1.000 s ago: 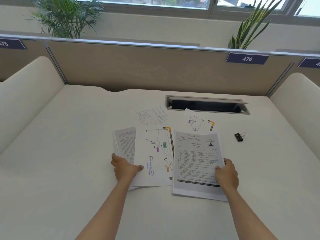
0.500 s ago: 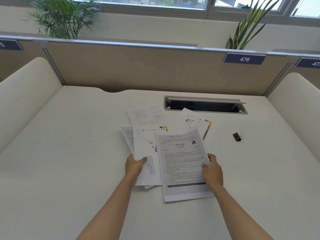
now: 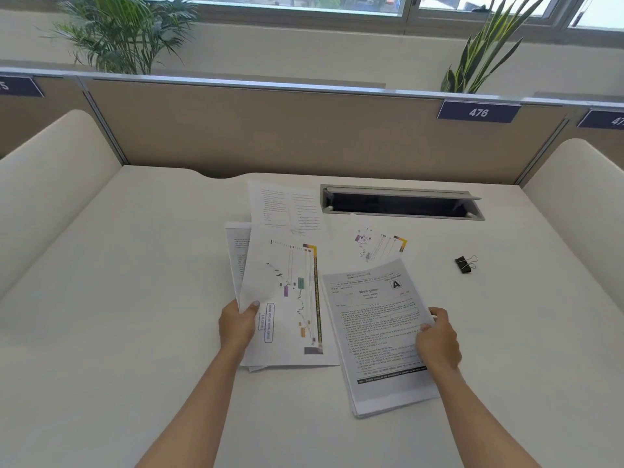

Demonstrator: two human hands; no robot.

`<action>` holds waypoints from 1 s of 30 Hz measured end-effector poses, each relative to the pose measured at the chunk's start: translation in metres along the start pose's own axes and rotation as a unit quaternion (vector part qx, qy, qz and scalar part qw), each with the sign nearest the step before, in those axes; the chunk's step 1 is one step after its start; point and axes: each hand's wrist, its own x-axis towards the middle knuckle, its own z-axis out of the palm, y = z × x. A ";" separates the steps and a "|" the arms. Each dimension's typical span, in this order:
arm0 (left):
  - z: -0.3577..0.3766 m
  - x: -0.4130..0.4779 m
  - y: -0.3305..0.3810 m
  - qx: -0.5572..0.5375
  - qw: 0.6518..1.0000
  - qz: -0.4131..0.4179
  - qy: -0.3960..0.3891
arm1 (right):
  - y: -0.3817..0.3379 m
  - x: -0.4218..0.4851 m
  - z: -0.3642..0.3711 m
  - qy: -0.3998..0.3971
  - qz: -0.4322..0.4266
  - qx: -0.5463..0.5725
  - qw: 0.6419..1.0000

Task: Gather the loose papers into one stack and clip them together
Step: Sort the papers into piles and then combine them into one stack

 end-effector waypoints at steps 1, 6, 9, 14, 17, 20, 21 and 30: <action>-0.004 0.001 -0.001 -0.001 1.000 0.002 0.005 | 0.002 0.002 -0.002 0.008 0.007 -0.003 1.000; -0.024 0.008 -0.005 0.005 1.000 0.002 0.011 | 0.006 0.006 -0.004 0.026 0.029 0.001 0.999; -0.035 0.014 -0.012 0.016 1.000 -0.002 -0.002 | -0.002 0.002 -0.001 0.068 0.014 -0.044 0.997; -0.042 0.012 -0.023 0.023 0.999 -0.014 -0.019 | -0.031 -0.025 0.017 0.032 -0.165 -0.059 0.984; -0.045 0.011 -0.029 0.007 1.000 -0.022 -0.014 | -0.047 -0.050 0.040 -0.054 -0.301 -0.107 0.946; -0.051 0.010 -0.032 0.006 1.000 -0.026 0.001 | -0.063 -0.068 0.061 -0.105 -0.385 -0.159 0.903; -0.054 0.010 -0.031 0.007 1.000 -0.026 0.005 | -0.068 -0.071 0.067 -0.119 -0.396 -0.169 0.895; -0.081 0.014 -0.040 0.006 0.999 -0.037 0.022 | -0.099 -0.058 0.092 -0.195 -0.383 -0.301 0.852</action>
